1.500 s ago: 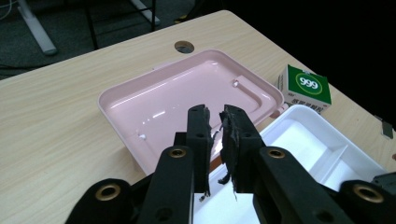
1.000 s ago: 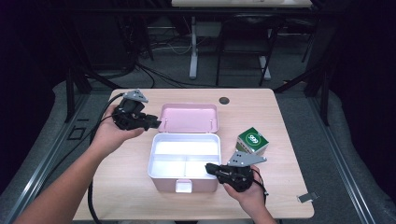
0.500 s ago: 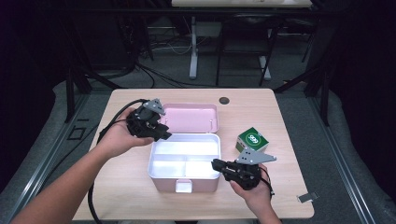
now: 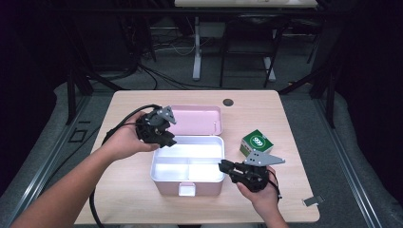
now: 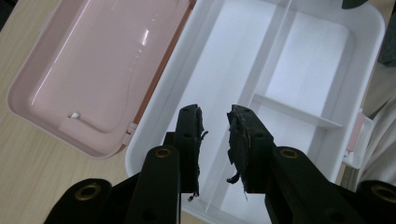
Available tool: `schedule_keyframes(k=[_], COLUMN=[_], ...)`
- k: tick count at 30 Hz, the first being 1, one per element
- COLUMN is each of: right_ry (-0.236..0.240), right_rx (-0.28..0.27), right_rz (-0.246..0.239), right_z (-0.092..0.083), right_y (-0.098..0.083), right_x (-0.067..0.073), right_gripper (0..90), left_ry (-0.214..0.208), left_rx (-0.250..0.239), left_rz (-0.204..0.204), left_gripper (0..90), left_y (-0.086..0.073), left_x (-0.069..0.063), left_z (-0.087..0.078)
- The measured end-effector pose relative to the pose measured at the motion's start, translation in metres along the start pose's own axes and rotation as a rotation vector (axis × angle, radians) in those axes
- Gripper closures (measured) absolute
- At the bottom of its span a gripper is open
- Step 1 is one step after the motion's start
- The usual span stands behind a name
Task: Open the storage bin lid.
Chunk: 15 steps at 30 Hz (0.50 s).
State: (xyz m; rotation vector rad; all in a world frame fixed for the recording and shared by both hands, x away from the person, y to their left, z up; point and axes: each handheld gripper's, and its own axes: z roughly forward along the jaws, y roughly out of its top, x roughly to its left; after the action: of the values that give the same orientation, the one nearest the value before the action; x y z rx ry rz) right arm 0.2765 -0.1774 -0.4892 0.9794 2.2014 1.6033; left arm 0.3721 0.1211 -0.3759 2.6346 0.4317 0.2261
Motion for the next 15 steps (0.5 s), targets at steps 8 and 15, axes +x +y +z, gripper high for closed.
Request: schedule_keyframes(k=[8,15], right_ry=[-0.006,-0.011], right_rx=[-0.006,-0.007], right_rz=[0.009,0.011], right_z=[-0.002,-0.003], right_y=[0.0,-0.001], right_x=[-0.002,-0.004], right_gripper=[76.5,76.2], left_ry=[-0.007,-0.002], left_rx=[0.079,0.153], left_rz=[0.065,0.129], left_gripper=[74.6,76.7], left_y=[0.005,0.014], left_x=[-0.005,-0.013], left_z=[0.011,0.021])
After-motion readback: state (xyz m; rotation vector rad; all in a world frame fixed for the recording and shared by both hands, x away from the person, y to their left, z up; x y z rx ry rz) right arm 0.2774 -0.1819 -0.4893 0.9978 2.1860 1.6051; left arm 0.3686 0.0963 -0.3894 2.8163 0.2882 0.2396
